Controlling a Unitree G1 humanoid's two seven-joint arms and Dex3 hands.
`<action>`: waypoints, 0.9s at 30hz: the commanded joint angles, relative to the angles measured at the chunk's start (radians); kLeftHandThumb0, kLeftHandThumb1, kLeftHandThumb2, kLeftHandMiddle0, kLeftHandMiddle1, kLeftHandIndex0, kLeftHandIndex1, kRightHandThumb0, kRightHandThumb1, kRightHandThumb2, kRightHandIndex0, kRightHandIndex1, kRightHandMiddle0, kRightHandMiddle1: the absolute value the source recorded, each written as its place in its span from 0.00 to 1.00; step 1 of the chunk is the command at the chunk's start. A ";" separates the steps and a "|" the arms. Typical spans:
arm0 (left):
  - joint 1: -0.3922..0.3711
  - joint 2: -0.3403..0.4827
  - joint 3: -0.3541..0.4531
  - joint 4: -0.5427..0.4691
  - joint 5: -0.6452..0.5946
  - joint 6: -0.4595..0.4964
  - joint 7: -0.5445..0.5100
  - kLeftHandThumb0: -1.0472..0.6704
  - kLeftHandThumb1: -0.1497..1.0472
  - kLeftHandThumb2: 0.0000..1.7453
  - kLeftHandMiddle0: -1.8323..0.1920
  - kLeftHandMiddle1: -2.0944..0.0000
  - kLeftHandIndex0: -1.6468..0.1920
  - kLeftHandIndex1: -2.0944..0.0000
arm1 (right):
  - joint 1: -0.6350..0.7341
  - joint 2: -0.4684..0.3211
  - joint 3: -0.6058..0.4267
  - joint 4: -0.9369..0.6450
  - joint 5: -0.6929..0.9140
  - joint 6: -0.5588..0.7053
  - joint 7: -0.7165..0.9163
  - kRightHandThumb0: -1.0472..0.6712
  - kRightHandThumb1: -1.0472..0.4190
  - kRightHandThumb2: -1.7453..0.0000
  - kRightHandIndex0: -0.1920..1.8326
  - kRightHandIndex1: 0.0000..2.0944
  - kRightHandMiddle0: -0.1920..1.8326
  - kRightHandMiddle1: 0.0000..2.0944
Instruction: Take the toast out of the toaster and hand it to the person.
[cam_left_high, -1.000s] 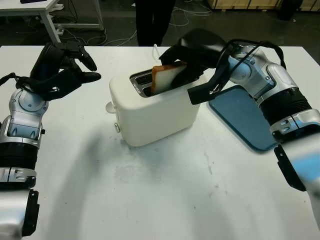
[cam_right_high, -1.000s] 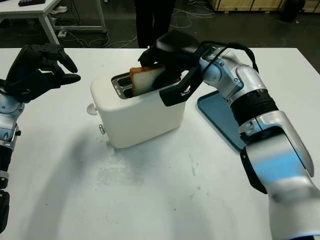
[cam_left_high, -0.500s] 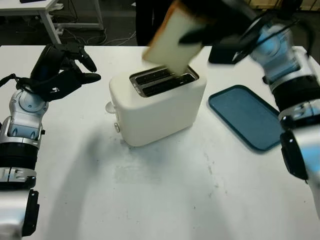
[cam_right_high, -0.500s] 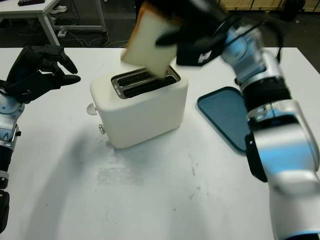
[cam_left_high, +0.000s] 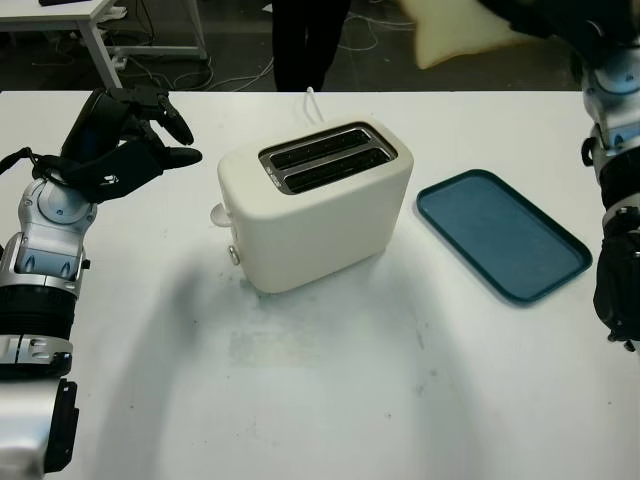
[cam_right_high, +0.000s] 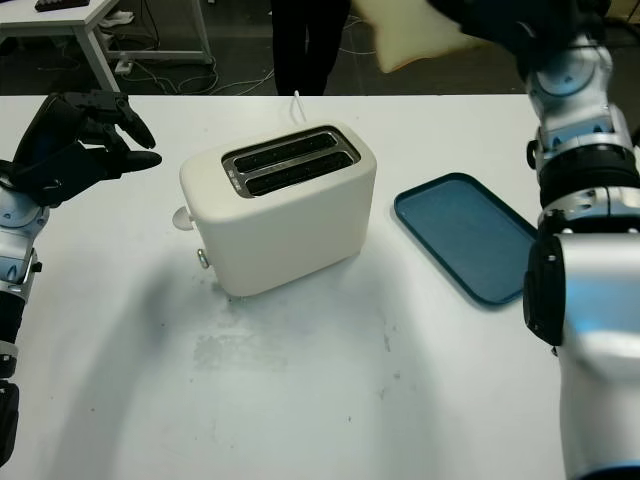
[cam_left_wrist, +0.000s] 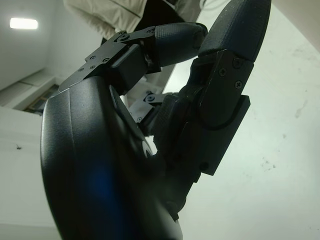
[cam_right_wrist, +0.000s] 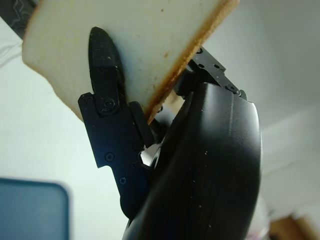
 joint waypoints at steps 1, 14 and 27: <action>-0.001 0.009 0.005 0.009 -0.009 0.002 -0.007 0.00 0.80 0.00 0.43 0.42 0.42 0.42 | 0.054 0.030 -0.030 0.018 0.041 0.025 -0.022 0.42 0.09 0.79 0.51 0.83 0.34 0.83; 0.002 0.003 0.005 0.002 -0.006 0.000 0.011 0.00 0.81 0.01 0.39 0.44 0.40 0.43 | 0.186 0.153 -0.163 0.019 0.208 0.107 -0.084 0.47 0.09 0.72 0.50 0.83 0.31 0.83; 0.009 -0.002 0.000 0.006 0.004 0.014 0.023 0.00 0.81 0.00 0.39 0.44 0.41 0.41 | 0.221 0.195 -0.085 0.020 0.129 0.055 -0.181 0.53 0.09 0.71 0.49 0.83 0.32 0.83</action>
